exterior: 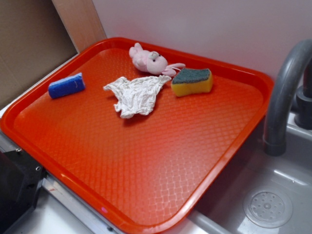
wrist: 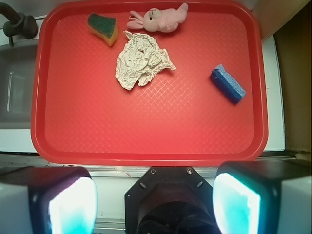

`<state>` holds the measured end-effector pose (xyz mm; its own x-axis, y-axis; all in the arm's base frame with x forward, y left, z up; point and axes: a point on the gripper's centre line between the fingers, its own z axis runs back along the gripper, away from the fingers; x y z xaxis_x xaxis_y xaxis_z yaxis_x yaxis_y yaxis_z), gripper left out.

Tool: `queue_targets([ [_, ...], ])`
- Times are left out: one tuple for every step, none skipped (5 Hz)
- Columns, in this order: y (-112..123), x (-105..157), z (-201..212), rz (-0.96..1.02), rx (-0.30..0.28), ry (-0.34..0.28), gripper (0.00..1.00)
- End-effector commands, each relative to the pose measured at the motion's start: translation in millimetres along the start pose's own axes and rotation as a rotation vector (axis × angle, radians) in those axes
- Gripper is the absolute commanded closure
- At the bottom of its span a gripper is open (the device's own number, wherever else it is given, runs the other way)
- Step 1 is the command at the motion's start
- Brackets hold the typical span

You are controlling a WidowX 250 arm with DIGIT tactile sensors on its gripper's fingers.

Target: Grab the green sponge.

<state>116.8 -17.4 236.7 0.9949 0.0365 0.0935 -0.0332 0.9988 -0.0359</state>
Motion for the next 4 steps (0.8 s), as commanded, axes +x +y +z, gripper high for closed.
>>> queue_targets([
  [0,0,0,0.000,0.000,0.000,0.00],
  [-8,30,-18,-0.086,-0.026,-0.042,0.00],
  [-14,60,-33,-0.221,-0.051,-0.095,0.00],
  [-24,97,-43,-0.404,-0.016,-0.209,0.00],
])
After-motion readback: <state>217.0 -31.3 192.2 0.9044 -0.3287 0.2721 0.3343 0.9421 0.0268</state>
